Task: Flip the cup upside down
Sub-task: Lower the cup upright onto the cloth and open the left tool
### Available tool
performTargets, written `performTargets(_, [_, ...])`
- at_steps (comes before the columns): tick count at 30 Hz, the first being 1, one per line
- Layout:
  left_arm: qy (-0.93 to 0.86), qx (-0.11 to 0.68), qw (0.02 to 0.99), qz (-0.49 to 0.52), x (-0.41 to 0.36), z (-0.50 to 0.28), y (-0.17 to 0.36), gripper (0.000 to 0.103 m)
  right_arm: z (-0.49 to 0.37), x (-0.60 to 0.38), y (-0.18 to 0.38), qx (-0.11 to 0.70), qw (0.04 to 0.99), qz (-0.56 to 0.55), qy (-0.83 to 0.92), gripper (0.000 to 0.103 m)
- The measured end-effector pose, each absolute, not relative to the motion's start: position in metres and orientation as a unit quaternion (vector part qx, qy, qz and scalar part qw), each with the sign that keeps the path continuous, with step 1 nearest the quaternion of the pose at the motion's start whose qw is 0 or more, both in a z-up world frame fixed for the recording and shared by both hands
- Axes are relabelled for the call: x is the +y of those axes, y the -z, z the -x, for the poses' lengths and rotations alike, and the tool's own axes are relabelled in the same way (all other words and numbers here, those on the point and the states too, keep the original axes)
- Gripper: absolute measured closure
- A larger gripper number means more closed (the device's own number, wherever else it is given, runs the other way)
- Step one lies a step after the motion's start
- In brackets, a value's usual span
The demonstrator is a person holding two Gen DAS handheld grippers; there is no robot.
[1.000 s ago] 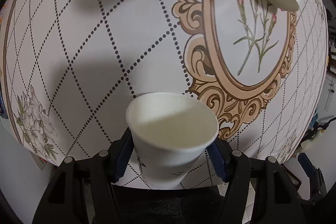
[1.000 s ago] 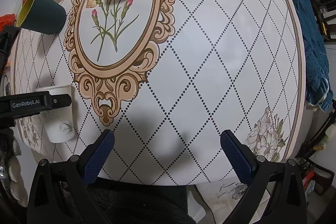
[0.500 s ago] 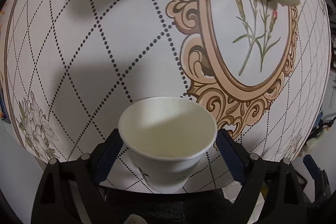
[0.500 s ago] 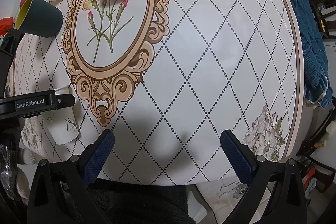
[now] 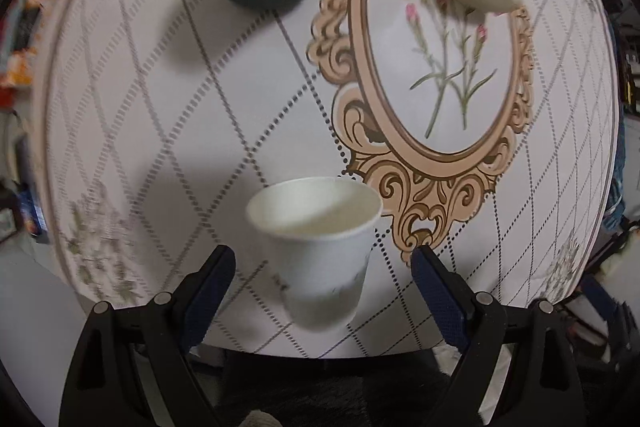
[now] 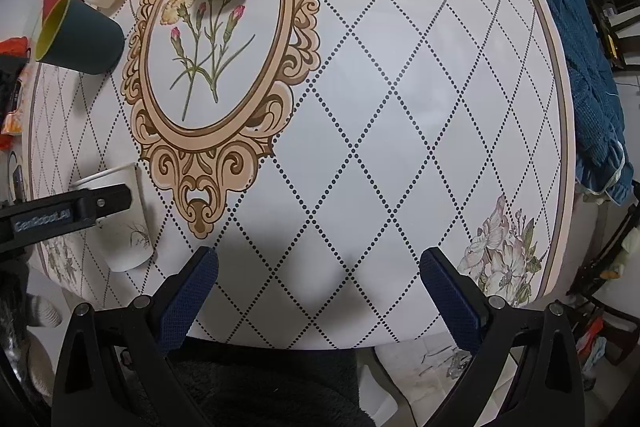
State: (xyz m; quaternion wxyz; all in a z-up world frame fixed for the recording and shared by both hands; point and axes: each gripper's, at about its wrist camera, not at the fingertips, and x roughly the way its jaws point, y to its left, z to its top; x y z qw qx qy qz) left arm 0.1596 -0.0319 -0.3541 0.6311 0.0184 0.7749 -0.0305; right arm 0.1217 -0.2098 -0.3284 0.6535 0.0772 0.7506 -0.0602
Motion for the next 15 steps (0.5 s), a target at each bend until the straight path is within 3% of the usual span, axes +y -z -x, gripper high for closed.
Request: performTargets(15, [0.022, 0.681, 0.730, -0.055, 0.047, -0.112, 0.239, 0.013, -0.093, -0.156, 0.248, 0.700, 0.708, -0.082, 0.028, 0.001])
